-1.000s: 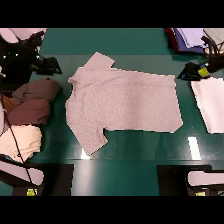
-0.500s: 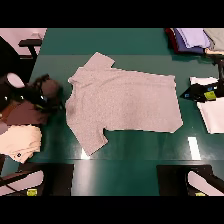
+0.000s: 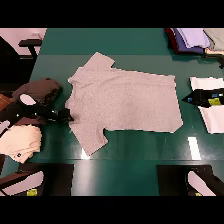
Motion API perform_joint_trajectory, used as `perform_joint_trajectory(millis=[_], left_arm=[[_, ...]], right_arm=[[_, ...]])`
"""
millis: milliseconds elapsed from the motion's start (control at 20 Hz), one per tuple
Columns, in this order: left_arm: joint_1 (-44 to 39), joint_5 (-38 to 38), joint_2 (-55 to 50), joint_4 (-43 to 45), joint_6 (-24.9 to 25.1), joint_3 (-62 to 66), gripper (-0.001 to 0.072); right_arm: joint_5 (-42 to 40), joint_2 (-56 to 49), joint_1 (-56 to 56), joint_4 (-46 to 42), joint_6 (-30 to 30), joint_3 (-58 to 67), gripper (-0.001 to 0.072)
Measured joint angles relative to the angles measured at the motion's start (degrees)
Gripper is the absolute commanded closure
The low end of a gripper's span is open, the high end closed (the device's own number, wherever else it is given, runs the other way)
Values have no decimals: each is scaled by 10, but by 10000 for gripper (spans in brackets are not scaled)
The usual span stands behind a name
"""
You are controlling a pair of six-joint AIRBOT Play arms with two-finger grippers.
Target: Fold the shirts.
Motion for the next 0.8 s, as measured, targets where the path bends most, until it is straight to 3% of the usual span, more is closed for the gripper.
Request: perform_joint_trajectory(millis=[200,300,550,800], left_arm=[[-14,-10,14,-9,3,25,686],[-16,-20,29,-10,5,44,686],[-18,-30,53,-11,6,68,686],[-18,-34,59,-11,7,72,686]], right_arm=[[32,2,-53,-5,3,-31,394],[37,8,-99,-5,4,-80,239],[5,16,-181,-2,7,-227,265],[-79,-8,-158,20,7,-301,283]])
